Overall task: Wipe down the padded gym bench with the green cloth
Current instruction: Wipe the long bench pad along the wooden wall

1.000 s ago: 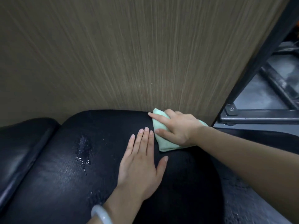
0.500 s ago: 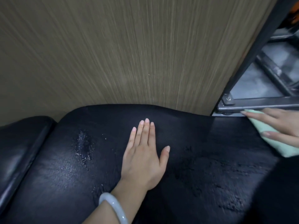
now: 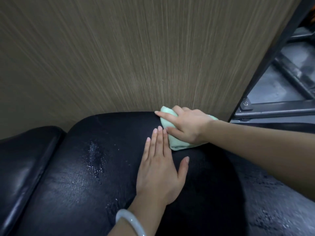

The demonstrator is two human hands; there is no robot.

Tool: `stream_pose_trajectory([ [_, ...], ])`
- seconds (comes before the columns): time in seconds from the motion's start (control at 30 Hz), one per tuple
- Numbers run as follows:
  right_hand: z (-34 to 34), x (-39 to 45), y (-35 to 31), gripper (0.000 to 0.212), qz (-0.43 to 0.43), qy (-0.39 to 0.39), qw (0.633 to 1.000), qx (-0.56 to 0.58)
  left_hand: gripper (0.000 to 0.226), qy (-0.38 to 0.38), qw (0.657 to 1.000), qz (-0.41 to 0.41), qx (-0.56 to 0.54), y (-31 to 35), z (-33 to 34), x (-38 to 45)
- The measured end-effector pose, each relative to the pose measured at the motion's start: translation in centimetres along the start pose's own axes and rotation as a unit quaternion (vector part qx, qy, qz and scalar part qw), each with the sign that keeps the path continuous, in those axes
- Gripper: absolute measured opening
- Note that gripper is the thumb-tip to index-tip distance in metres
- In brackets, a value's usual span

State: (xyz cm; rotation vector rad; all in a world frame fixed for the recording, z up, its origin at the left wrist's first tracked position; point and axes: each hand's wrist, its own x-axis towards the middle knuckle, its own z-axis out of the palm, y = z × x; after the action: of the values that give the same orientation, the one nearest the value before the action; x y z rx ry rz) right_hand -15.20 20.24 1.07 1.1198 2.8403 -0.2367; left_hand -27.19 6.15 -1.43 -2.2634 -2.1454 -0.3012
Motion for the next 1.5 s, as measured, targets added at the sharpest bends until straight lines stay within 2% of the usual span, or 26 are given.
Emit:
stream_pose_trajectory([
  [0.13,0.1,0.2,-0.5,0.058,0.0,0.0,1.0,-0.005,0.082,-0.012,1.0,-0.004,-0.01,0.0,-0.1,-0.1],
  [0.27,0.1,-4.0,1.1,0.064,-0.036,0.012,0.998,-0.041,0.088,-0.043,0.998,-0.013,-0.042,-0.2,-1.0,-0.2],
  [0.37,-0.1,-8.3,3.9,0.062,-0.041,-0.016,0.998,-0.053,0.092,-0.074,0.996,-0.007,-0.045,-0.4,-1.7,-0.2],
  [0.47,-0.3,-9.5,5.2,0.061,-0.037,-0.046,0.997,-0.056,0.097,-0.057,0.997,-0.012,-0.057,-0.3,-1.8,-0.3],
  [0.63,-0.6,-6.7,3.1,0.067,-0.027,-0.049,0.997,-0.054,0.099,-0.019,0.995,-0.019,-0.098,-0.3,-0.8,-0.3],
  [0.83,-0.3,-0.9,-1.3,0.074,-0.002,-0.005,0.999,-0.036,0.086,0.033,0.996,-0.042,-0.066,-0.1,0.0,-0.5],
  [0.97,-0.5,2.0,-2.9,0.068,-0.025,-0.005,0.999,-0.044,0.086,0.047,0.994,-0.081,-0.057,0.0,0.1,-0.3],
  [1.07,-0.4,2.4,-3.1,0.061,-0.025,-0.005,0.999,-0.044,0.088,0.042,0.994,-0.096,-0.043,0.2,-0.1,-0.1],
  [1.2,0.0,0.1,-2.5,0.068,-0.009,0.009,0.999,-0.032,0.091,0.022,0.994,-0.087,-0.061,0.1,-0.3,-0.4],
  [1.37,0.0,-6.1,0.6,0.07,-0.001,-0.006,0.999,-0.045,0.113,-0.045,0.995,-0.07,-0.05,0.0,-1.5,-0.3],
  [1.5,-0.1,-7.8,1.0,0.077,0.018,-0.021,0.998,-0.056,0.103,-0.042,0.997,-0.044,-0.043,-1.4,-1.8,-0.1],
])
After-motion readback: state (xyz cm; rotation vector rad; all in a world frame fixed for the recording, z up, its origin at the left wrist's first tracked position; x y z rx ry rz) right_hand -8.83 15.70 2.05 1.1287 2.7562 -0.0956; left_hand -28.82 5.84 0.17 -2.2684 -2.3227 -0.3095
